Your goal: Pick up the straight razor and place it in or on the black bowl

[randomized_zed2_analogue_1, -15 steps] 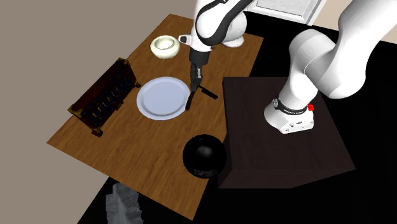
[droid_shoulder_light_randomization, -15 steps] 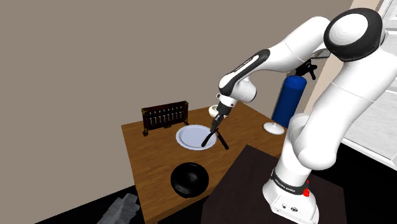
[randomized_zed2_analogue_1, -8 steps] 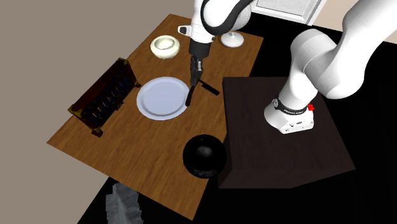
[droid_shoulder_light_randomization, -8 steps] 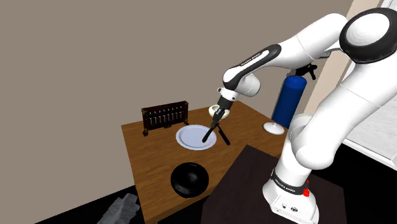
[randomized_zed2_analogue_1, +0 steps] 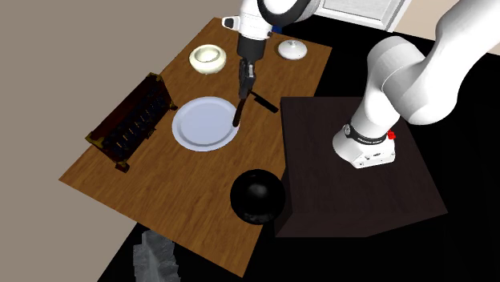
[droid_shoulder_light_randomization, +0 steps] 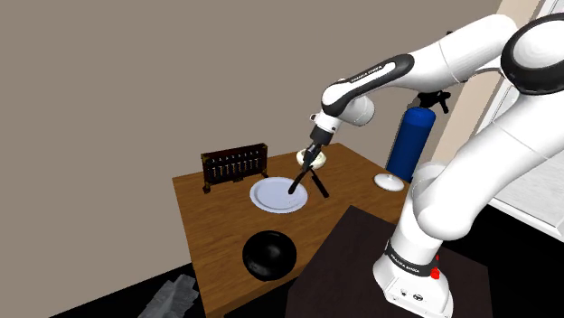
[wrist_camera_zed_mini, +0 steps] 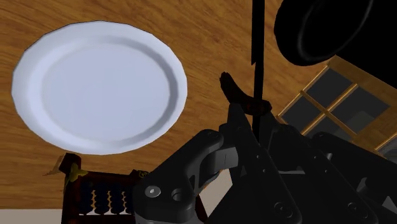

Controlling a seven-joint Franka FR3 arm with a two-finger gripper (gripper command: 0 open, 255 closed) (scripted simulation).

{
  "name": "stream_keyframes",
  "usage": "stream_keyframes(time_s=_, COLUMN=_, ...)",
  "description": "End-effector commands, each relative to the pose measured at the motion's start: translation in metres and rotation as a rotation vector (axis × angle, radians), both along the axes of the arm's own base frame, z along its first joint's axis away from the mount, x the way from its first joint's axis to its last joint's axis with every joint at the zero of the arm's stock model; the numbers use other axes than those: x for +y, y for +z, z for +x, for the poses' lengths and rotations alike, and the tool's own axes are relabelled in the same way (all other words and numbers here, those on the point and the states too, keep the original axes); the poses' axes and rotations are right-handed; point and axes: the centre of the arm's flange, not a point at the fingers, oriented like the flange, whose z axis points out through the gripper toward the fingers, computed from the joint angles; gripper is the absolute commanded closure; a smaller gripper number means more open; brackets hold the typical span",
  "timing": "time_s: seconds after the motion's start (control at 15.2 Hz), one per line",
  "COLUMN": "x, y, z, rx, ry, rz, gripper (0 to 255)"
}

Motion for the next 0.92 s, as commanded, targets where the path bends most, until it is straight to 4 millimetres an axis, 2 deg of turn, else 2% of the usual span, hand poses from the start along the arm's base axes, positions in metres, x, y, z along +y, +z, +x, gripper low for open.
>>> stream_keyframes(time_s=0.0, x=0.013, y=0.006, z=-0.003, rx=0.001, ry=0.0, rz=0.0, gripper=255)
stream_keyframes(time_s=0.86, x=0.181, y=0.032, z=-0.024, rx=0.001, ry=0.0, rz=0.0, gripper=255)
